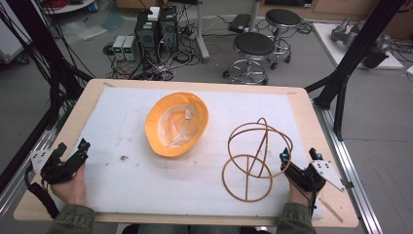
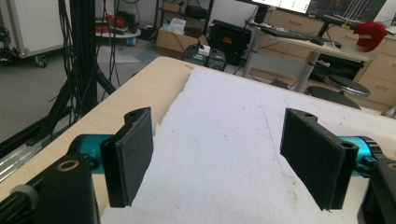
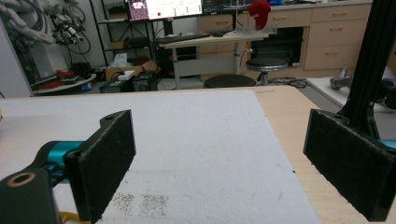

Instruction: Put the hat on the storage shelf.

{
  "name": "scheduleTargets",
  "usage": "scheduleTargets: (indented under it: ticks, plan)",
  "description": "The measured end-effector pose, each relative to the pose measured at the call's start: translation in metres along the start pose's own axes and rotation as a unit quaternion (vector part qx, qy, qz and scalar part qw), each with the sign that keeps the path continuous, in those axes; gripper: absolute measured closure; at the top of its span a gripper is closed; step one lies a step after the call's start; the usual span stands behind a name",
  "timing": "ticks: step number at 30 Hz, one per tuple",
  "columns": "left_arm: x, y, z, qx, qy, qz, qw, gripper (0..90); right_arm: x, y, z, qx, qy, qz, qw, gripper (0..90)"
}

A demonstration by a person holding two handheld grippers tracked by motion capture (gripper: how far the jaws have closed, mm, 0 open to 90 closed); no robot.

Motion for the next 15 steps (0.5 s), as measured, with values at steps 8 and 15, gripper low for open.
scheduleTargets:
  ticks: [8,15]
  plan:
    - [0.0007,0.0017,0.0017,0.008,-0.002,0.007,0.9999,26.2,-0.0006,-0.0002,0.0004,0.001,0.004,0.000,1.0000,8.1]
    - [0.0003,0.0023,0.0022,0.010,-0.003,0.011,0.9999,26.3,-0.0009,0.0003,0.0007,0.003,0.004,-0.001,1.0000,8.1]
Point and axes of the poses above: each handheld gripper's, and its own axes: y roughly forward along the jaws, z roughly out of its underside, x roughly to its left, the point moved 4 cm from there along y, roughly forward along the jaws, and after that the axes turned 11 degrees about -z, right-handed, at the moved point
